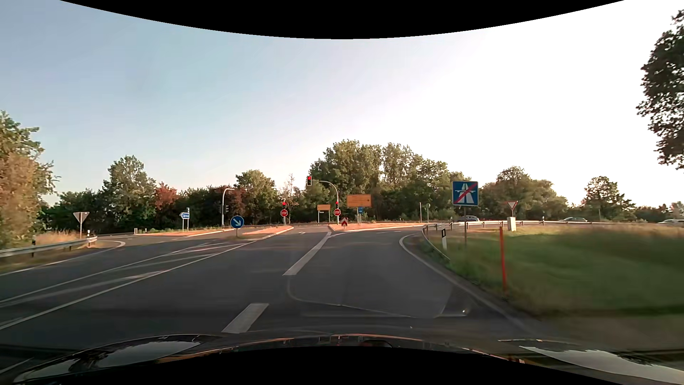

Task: Follow the waypoints while adhering to traffic rules and regulations

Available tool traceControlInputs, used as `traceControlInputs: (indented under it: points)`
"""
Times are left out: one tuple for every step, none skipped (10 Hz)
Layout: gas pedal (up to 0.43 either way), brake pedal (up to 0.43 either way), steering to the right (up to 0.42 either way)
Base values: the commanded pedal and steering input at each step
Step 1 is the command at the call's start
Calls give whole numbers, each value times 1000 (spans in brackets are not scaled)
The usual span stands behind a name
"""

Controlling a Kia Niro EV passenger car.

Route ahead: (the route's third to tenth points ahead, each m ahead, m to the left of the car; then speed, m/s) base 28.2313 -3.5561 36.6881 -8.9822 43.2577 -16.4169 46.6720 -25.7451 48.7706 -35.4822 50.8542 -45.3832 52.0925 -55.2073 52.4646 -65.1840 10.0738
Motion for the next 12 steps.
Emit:
traceControlInputs:
  points:
    - [110,0,9]
    - [110,0,11]
    - [110,0,11]
    - [118,0,10]
    - [138,0,11]
    - [150,0,12]
    - [150,0,15]
    - [150,0,22]
    - [150,0,30]
    - [150,0,38]
    - [150,0,45]
    - [150,0,51]
